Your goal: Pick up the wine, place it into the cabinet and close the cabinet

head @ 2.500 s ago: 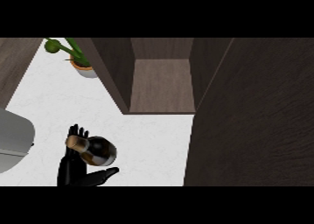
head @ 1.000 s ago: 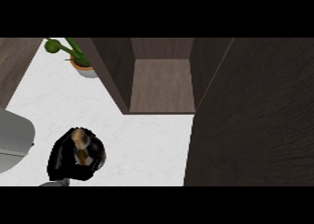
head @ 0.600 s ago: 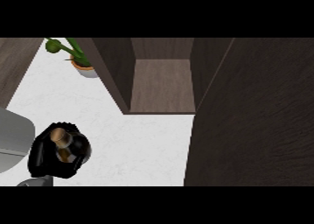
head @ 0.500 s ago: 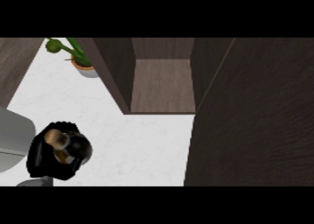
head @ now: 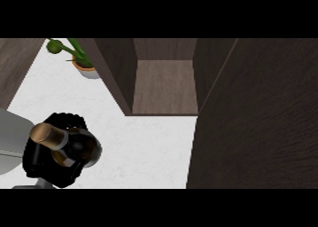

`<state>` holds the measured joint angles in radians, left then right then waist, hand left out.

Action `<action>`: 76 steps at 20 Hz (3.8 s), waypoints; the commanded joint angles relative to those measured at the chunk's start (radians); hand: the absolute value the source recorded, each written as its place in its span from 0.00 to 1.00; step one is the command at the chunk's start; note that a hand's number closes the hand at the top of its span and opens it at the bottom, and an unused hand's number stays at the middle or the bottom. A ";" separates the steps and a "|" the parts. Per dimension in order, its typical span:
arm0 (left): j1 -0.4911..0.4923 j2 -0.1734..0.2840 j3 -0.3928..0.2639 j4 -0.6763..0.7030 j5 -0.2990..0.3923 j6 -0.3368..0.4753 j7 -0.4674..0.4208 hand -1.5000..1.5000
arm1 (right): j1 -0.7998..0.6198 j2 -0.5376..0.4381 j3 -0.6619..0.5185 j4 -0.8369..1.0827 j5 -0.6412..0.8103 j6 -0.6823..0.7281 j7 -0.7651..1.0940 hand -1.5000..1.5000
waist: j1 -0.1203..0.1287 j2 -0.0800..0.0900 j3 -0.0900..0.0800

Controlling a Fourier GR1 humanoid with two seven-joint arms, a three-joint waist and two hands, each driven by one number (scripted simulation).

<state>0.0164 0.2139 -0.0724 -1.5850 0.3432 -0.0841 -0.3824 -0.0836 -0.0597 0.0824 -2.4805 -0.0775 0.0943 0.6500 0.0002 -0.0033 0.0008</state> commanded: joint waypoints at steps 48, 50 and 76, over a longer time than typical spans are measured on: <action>-0.573 -0.214 -0.406 0.157 -0.020 0.720 0.249 1.00 | -0.006 0.004 -0.048 -0.074 -0.085 0.021 0.044 0.00 | -0.013 0.005 -0.001; -0.586 -0.214 -0.385 0.158 -0.024 0.734 0.265 1.00 | 0.005 0.001 -0.021 -0.181 -0.090 0.001 0.137 0.00 | -0.016 0.002 -0.001; -0.626 -0.214 -0.275 0.527 0.004 0.653 -0.043 1.00 | 0.021 0.013 -0.043 -0.095 -0.085 0.022 0.041 0.00 | -0.007 0.003 -0.001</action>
<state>-0.6002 0.0007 -0.3899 -1.0732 0.3545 0.6000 -0.4223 -0.0538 -0.0502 0.0509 -2.4814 -0.0943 0.1444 0.6211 -0.0131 0.0006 0.0000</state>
